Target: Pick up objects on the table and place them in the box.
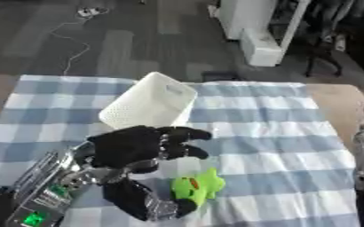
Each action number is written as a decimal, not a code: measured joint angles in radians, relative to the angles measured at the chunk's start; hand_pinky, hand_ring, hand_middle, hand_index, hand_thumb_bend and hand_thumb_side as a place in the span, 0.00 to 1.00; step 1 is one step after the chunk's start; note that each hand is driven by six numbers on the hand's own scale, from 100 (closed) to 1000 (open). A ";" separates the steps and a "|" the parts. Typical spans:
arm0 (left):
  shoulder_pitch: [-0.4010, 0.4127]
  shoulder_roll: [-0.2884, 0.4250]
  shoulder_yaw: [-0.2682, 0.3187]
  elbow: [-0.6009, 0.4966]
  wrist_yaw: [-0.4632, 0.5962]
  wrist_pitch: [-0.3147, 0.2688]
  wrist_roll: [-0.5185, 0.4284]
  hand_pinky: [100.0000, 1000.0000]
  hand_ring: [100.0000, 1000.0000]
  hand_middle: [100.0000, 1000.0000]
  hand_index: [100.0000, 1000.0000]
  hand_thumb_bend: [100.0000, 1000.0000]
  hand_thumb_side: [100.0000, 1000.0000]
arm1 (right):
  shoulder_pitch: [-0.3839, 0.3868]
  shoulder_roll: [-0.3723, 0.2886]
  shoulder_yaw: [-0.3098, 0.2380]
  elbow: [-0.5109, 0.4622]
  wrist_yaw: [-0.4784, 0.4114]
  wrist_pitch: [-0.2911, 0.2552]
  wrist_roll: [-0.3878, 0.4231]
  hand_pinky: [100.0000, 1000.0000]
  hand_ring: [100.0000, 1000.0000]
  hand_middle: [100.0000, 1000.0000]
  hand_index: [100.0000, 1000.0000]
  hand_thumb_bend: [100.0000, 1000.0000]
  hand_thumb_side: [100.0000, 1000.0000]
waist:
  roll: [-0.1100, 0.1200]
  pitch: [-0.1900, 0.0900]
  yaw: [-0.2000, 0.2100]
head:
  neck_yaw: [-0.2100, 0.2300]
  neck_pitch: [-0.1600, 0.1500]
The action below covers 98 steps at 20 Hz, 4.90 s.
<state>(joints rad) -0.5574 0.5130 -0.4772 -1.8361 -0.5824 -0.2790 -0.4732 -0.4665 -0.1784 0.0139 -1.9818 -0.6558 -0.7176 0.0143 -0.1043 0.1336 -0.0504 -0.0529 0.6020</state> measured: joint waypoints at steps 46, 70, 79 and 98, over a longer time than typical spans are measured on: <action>-0.099 -0.082 -0.039 0.230 -0.037 -0.007 -0.032 0.00 1.00 1.00 0.92 0.38 0.75 | -0.028 0.028 0.007 0.000 -0.044 0.008 0.010 0.29 0.42 0.55 0.69 0.00 0.96 | -0.003 0.010 -0.022 | 0.010 0.009; -0.105 -0.134 -0.054 0.363 -0.064 -0.040 -0.071 0.00 1.00 1.00 0.91 0.43 0.70 | -0.036 0.036 0.010 0.000 -0.049 0.012 0.018 0.29 0.42 0.55 0.69 0.00 0.96 | -0.009 0.013 -0.026 | 0.019 0.009; -0.096 -0.139 -0.054 0.403 -0.073 -0.049 -0.109 0.00 0.97 1.00 0.91 0.41 0.70 | -0.036 0.036 0.015 0.000 -0.050 0.013 0.019 0.29 0.42 0.55 0.69 0.00 0.97 | -0.009 0.016 -0.027 | 0.019 0.009; -0.102 -0.152 -0.048 0.413 -0.068 -0.074 -0.025 0.00 0.97 0.99 0.91 0.43 0.71 | -0.045 0.045 0.016 0.000 -0.054 0.014 0.021 0.29 0.42 0.55 0.69 0.00 0.96 | -0.012 0.019 -0.033 | 0.020 0.010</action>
<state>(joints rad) -0.6595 0.3612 -0.5251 -1.4234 -0.6508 -0.3530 -0.4978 -0.5110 -0.1330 0.0298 -1.9818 -0.7095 -0.7033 0.0354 -0.1166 0.1523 -0.0837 -0.0333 0.6116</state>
